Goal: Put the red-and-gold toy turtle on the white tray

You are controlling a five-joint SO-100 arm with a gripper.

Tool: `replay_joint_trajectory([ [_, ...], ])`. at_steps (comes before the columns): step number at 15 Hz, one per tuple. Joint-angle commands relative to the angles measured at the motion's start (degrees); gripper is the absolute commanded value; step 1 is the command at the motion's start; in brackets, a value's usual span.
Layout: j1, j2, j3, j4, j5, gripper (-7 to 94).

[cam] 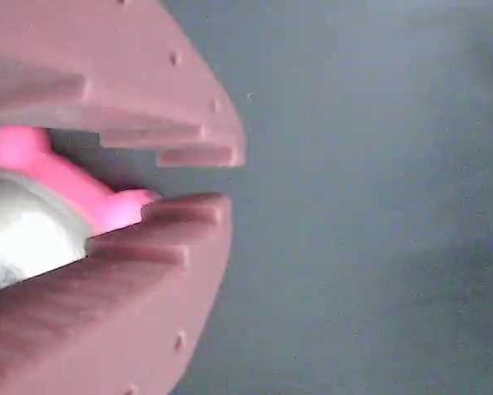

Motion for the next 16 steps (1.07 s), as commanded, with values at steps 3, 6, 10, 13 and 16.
replay_joint_trajectory([
  [3,9.14,-24.61,-28.48,14.15,6.06,0],
  [6,16.44,-35.24,-36.56,14.41,10.28,0],
  [10,24.08,-50.01,-50.19,16.52,9.93,11],
  [13,25.66,-53.96,-55.11,21.27,8.61,40],
  [16,24.79,-58.89,-57.48,25.49,10.46,48],
])
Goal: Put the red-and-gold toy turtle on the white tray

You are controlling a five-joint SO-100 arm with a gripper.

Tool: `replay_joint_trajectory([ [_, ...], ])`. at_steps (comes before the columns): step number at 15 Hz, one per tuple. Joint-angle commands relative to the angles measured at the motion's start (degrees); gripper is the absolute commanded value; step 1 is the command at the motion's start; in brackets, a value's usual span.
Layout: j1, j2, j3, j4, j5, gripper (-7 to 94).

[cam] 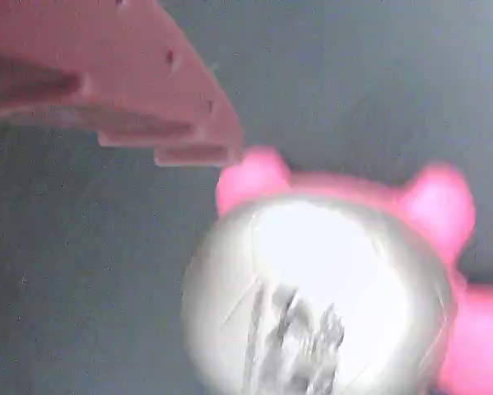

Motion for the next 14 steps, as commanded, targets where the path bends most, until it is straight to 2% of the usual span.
replay_joint_trajectory([
  [1,0.35,-1.49,-4.31,2.90,2.46,51],
  [2,0.09,-3.87,-4.57,3.08,2.99,51],
  [4,0.00,-7.21,-4.75,3.08,3.60,59],
  [7,1.23,-9.76,-6.42,2.90,3.08,60],
  [8,1.58,-10.81,-7.03,2.90,2.99,64],
  [14,2.55,-16.00,-9.14,0.35,2.90,65],
])
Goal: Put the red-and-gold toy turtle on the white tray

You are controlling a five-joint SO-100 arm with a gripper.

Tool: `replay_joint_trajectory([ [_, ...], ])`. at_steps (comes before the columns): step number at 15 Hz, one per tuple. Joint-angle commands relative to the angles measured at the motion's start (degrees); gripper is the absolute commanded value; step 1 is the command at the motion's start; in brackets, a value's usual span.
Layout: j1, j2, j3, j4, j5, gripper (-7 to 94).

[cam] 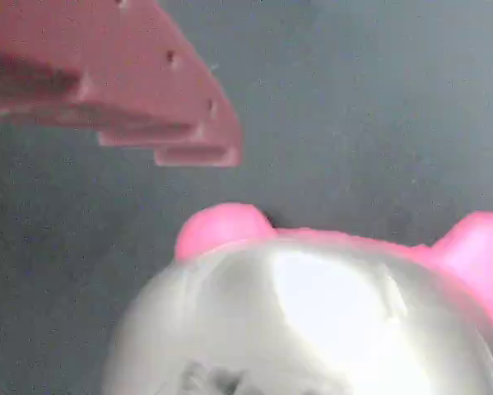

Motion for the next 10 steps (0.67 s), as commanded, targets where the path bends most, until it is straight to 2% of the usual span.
replay_joint_trajectory([
  [1,0.70,0.97,-2.55,-0.79,1.05,65],
  [5,0.35,-1.32,-2.55,-3.87,2.11,65],
  [8,0.53,-1.85,-0.18,-10.99,4.13,64],
  [10,0.53,-1.85,1.32,-12.92,4.31,64],
])
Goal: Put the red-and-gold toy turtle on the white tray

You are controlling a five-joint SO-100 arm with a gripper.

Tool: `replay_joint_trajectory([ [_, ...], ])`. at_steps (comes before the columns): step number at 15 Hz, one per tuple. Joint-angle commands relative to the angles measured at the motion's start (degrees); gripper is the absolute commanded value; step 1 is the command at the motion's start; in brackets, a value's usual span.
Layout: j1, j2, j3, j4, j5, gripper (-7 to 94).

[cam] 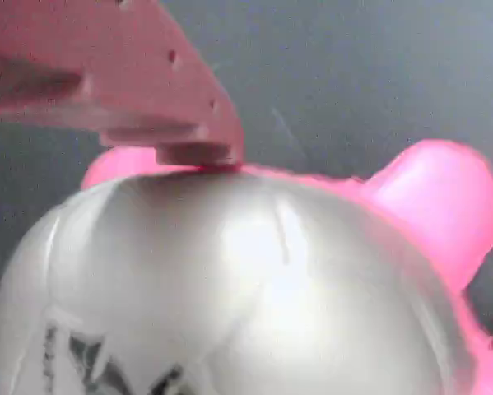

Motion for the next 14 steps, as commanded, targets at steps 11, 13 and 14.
replay_joint_trajectory([
  [11,1.23,3.43,2.55,-1.32,1.23,0],
  [13,1.76,4.57,1.58,-0.35,0.70,0],
  [14,1.93,5.54,-0.09,0.97,-0.09,0],
])
